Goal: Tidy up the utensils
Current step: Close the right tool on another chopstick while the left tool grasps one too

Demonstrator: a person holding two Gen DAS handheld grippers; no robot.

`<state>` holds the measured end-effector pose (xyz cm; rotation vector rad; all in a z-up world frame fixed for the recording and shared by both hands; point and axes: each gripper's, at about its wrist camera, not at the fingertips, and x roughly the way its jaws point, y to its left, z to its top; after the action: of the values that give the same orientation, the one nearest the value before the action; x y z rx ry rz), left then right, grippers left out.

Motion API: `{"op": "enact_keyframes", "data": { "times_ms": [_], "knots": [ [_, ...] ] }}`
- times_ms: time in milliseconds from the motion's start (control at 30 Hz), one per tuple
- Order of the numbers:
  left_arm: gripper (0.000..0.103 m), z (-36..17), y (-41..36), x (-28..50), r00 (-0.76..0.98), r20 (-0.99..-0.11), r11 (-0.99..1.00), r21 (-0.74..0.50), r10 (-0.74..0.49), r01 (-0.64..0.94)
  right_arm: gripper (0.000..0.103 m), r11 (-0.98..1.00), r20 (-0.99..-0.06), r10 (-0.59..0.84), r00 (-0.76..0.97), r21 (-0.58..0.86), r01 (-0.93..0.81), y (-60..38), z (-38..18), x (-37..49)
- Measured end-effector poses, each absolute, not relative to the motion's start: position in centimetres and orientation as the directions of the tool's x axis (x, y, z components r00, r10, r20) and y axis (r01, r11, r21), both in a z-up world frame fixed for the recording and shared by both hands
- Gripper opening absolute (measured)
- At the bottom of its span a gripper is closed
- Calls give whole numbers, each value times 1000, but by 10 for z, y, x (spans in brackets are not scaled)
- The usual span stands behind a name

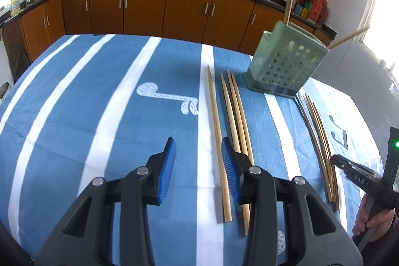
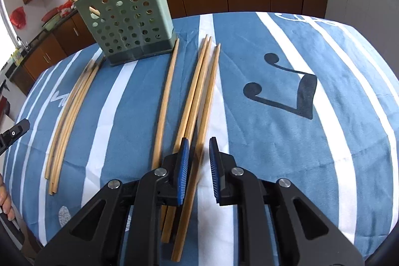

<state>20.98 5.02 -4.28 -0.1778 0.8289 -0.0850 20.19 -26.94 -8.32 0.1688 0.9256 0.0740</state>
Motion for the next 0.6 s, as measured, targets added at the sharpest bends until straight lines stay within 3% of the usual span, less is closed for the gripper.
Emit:
{"op": "enact_keyframes", "data": {
  "times_ms": [167,300,600],
  "knots": [
    [39,-50,43,211,660,-734,981,-191,-163,30,8,986,-789,108,605,162,35,-288,-88,201],
    [38,-56,36,216,644,-744,980,-196,-178,44,8,976,-789,14,614,145,165,-314,-87,209],
    [22,-77,16,229,598,-786,988,-137,-154,75,8,980,-784,14,621,135,149,-318,-87,212]
  ]
}}
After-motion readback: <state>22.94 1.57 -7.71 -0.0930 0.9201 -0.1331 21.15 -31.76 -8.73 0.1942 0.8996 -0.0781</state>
